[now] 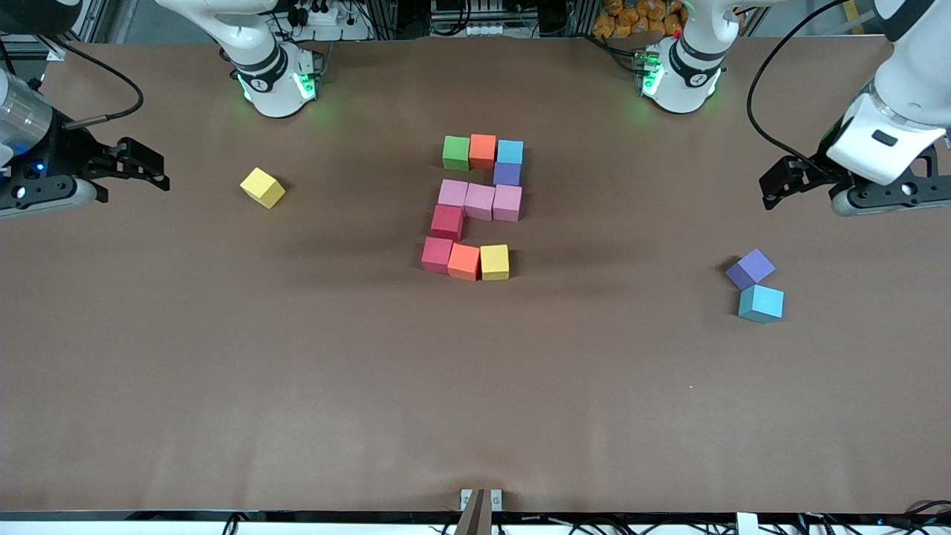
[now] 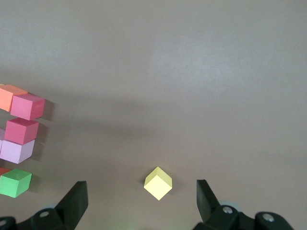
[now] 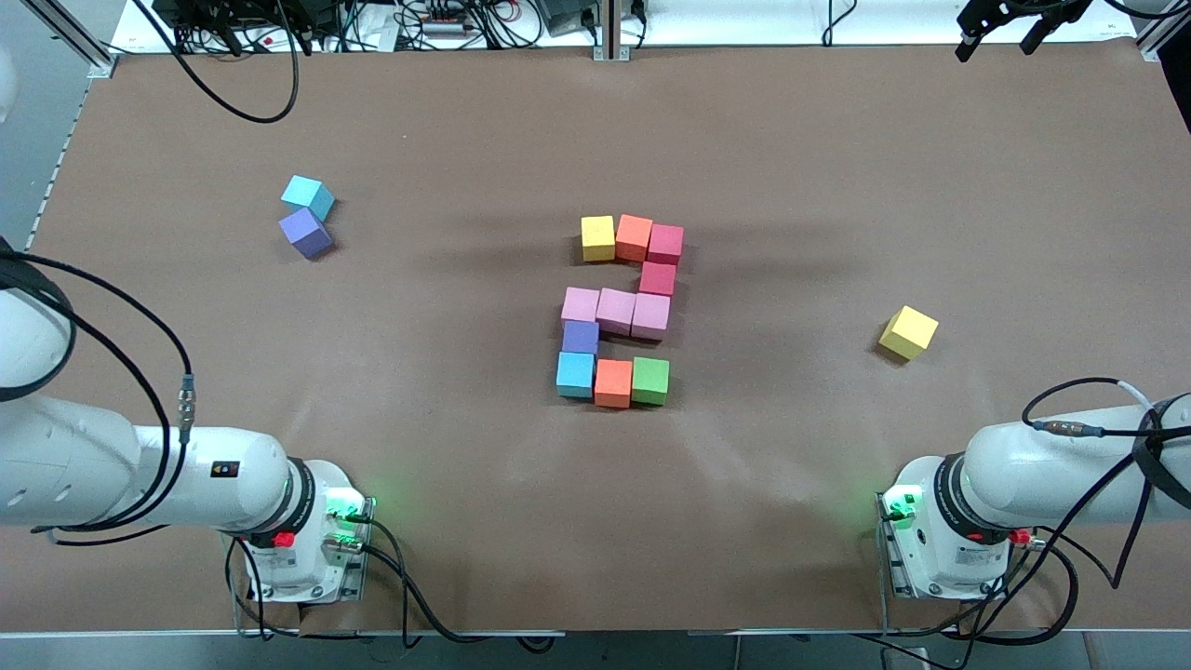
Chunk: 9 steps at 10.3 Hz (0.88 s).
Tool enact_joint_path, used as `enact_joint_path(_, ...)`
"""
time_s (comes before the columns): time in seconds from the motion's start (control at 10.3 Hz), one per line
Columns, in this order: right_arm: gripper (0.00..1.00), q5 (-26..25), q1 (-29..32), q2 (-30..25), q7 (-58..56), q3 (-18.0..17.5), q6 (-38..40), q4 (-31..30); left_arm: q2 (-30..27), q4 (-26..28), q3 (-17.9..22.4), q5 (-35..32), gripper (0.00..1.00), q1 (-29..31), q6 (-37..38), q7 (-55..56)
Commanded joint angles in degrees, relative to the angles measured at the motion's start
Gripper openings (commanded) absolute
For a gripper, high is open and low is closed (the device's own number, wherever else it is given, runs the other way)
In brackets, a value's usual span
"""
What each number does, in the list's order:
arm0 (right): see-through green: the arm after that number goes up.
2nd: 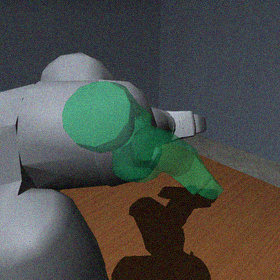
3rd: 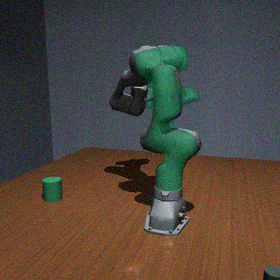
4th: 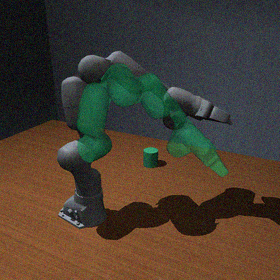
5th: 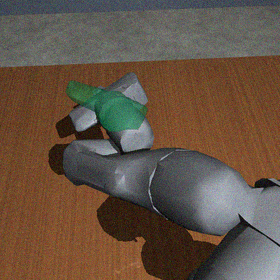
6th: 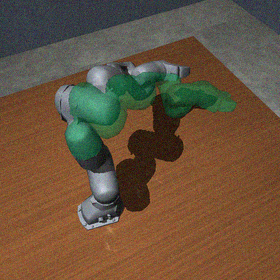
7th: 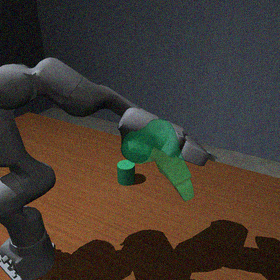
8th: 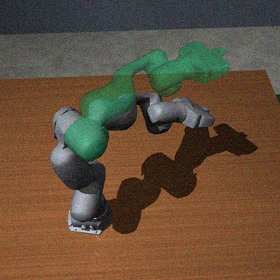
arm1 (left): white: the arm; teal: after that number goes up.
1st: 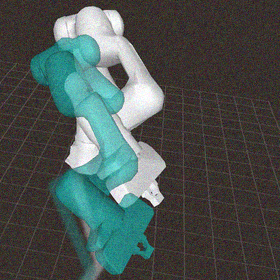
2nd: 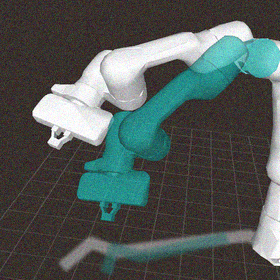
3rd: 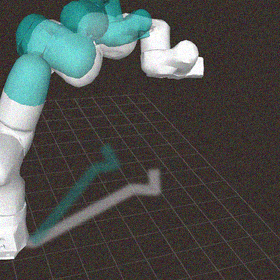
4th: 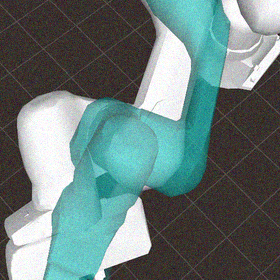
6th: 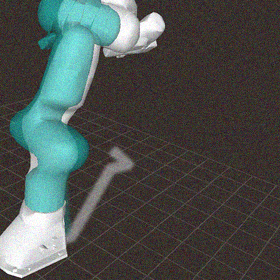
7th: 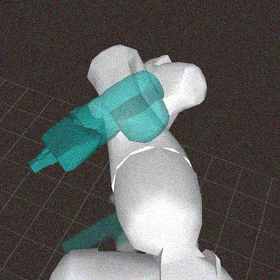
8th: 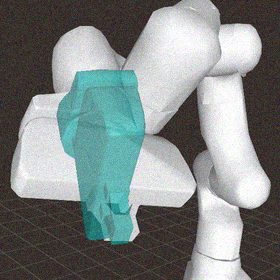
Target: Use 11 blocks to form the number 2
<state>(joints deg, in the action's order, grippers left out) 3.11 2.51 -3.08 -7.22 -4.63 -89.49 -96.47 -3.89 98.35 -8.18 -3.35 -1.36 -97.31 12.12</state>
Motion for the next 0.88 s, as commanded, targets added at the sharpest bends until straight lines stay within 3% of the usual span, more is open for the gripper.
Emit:
enact_joint_path(0.0,1.0,-1.96,-0.49,0.0,0.63,-0.12,0.81,0.93,0.11,-3.33,0.52,0.63,1.0,0.23,3.77,-4.54)
enact_joint_path(0.29,1.0,-1.96,-0.93,0.0,0.63,0.05,0.81,0.93,1.78,-5.27,2.99,0.63,1.0,-1.36,4.41,-7.89)
enact_joint_path(0.49,1.0,-2.05,-3.81,0.0,0.54,3.47,0.81,0.93,2.31,-6.41,3.25,0.89,1.0,-1.36,4.93,-8.6)
enact_joint_path(0.78,1.0,-2.14,-3.92,0.09,0.63,3.57,0.46,1.02,5.12,-9.14,5.8,0.8,1.0,-3.38,4.94,-8.6)
